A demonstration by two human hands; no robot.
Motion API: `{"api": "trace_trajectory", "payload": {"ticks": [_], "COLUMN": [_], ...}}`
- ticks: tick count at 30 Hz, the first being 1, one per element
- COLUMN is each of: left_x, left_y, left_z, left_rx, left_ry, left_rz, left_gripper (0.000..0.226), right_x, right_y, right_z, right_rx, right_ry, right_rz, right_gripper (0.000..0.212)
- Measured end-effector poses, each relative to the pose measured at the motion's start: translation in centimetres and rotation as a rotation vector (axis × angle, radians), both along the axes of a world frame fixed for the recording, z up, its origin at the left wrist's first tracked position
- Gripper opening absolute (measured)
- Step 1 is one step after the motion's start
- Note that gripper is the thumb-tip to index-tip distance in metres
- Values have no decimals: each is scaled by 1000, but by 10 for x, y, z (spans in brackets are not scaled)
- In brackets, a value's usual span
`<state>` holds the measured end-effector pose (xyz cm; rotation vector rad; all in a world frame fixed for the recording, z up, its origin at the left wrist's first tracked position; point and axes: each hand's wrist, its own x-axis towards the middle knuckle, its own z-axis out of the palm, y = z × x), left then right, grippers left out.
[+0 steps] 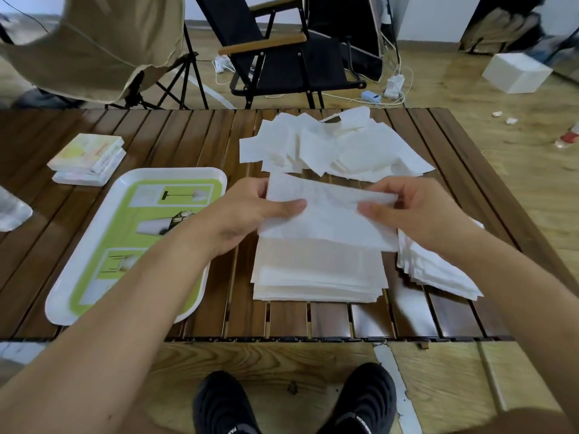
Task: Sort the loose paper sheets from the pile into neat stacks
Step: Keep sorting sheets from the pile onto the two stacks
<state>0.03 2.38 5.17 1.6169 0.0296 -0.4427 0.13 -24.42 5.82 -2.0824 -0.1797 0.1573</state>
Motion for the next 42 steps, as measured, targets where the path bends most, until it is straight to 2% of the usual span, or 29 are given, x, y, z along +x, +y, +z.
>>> {"api": "trace_trajectory", "payload": {"ticks": [2, 7, 9, 15, 18, 20, 22, 24, 27, 29, 33, 35, 38, 42], "left_x": [-2, -5, -6, -4, -5, -4, -2, -2, -3, -4, -4, -3, 1, 19], "left_y": [3, 8, 7, 7, 2, -1, -1, 1, 6, 8, 9, 9, 7, 0], "left_z": [-3, -19, -24, -33, -40, -43, -42, -41, -42, -41, -38, -36, -37, -41], "left_rx": [142, 470, 557, 655, 826, 903, 944, 993, 1055, 1066, 1049, 1046, 1014, 998], "left_ry": [49, 46, 20, 6, -46, -71, -85, -103, -143, -152, -175, -195, -249, -333], "left_rz": [-70, -178, -225, -291, -327, -322, -315, -301, -247, -200, -126, -88, 8, 124], "left_gripper": [23, 28, 30, 30, 31, 31, 34, 41, 48, 46, 37, 34, 27, 16], "right_x": [-1, -1, 1, 4, 4, 7, 12, 19, 28, 31, 32, 32, 29, 27], "right_y": [2, 14, 18, 13, 10, 4, -10, -32, -68, -84, -93, -92, -88, -84], "right_z": [-8, -17, -17, -16, -17, -17, -13, -13, -29, -43, -52, -53, -55, -57], "right_rx": [-275, -526, -568, -571, -613, -641, -668, -718, -767, -735, -603, -602, -642, -632], "right_ry": [1, 139, 163, 217, 236, 163, 24, -82, 37, 101, 34, 25, 4, -42], "right_rz": [40, 113, 107, 97, 79, 44, -84, -250, -348, -330, -282, -227, -163, -95], "right_gripper": [11, 24, 25, 27, 27, 22, 15, 24, 35, 36, 49, 46, 30, 31]}}
